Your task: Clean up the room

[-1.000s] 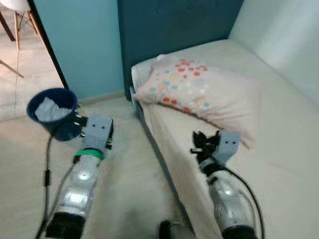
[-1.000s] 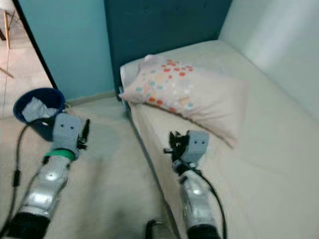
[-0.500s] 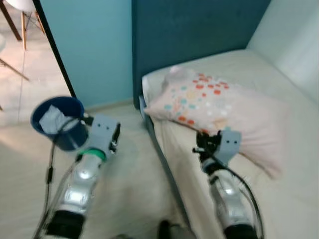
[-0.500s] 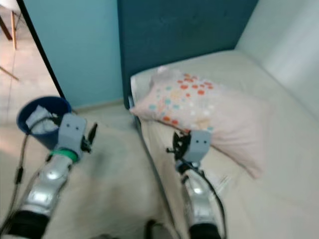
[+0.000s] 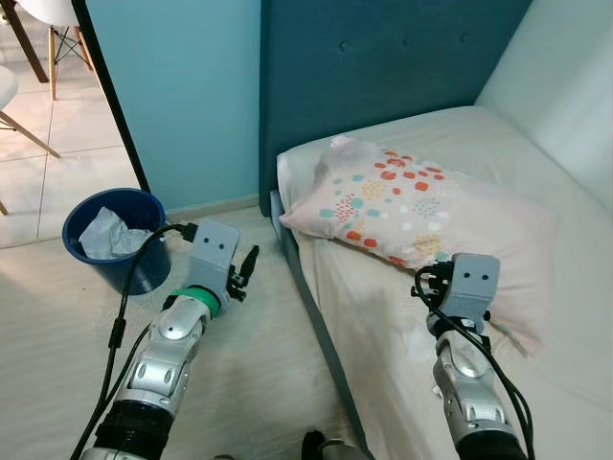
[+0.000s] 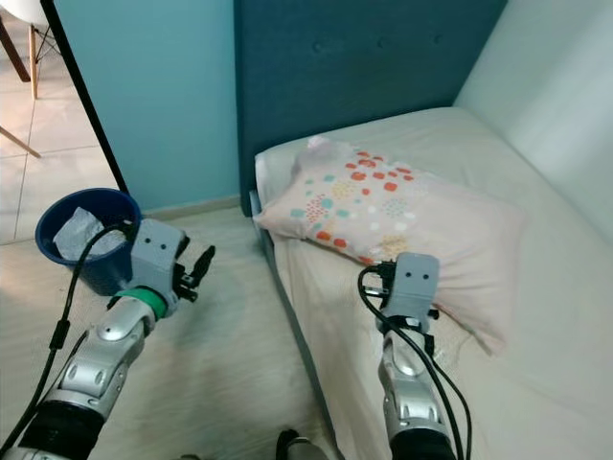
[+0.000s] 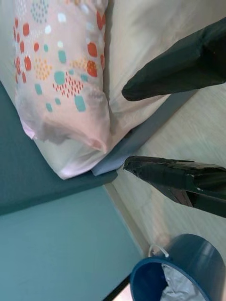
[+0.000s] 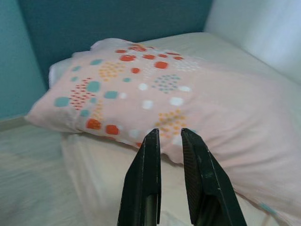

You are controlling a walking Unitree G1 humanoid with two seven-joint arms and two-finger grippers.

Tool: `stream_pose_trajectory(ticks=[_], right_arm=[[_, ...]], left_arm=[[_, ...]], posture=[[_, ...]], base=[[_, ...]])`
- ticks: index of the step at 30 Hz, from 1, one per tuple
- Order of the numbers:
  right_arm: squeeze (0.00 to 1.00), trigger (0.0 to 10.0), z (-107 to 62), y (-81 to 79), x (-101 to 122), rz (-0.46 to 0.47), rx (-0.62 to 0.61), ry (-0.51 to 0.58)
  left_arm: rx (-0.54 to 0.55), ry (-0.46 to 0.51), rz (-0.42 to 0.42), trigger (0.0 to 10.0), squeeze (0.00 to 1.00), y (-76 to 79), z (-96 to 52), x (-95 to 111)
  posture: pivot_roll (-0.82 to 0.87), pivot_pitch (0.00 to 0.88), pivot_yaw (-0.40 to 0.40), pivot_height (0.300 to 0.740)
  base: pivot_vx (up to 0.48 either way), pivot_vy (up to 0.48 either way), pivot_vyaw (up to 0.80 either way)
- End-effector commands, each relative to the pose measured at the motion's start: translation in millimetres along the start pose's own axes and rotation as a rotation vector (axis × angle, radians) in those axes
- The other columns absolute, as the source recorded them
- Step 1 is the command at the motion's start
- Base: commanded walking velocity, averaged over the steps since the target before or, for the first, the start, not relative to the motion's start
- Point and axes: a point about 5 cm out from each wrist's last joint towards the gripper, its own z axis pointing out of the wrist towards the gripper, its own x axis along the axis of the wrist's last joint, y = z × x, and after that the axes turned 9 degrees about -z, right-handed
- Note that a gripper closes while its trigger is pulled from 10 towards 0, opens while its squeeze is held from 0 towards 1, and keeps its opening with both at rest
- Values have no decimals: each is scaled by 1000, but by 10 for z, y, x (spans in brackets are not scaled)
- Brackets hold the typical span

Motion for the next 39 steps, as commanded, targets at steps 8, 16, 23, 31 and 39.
stream_pose_trajectory(ticks=[8, 16, 23, 31, 39], right_arm=[[0, 10000, 16, 41, -58, -15, -46, -27], [0, 10000, 12, 35, -69, -10, -48, -31], [0, 10000, 46, 153, -102, -39, -110, -56], [0, 10000, 125, 276, -68, -74, -145, -57], [0, 10000, 261, 499, -85, -71, -192, -113]], left_arm=[[0, -27, 7, 10000, 0, -10, -41, -46], [-4, -29, 11, 10000, 0, 11, -48, -56], [-1, -38, 16, 10000, 0, -19, -75, -72], [-9, -53, 26, 10000, 0, -57, -161, -88], [-13, -68, 37, 10000, 0, -144, -278, -67]], posture=[[-63, 82, 7, 655], [-67, 84, 9, 620], [-62, 91, 20, 590], [-57, 131, 36, 550], [-35, 221, 45, 525]], base=[[0, 0, 0], [0, 0, 0], [0, 0, 0], [0, 0, 0], [0, 0, 0]])
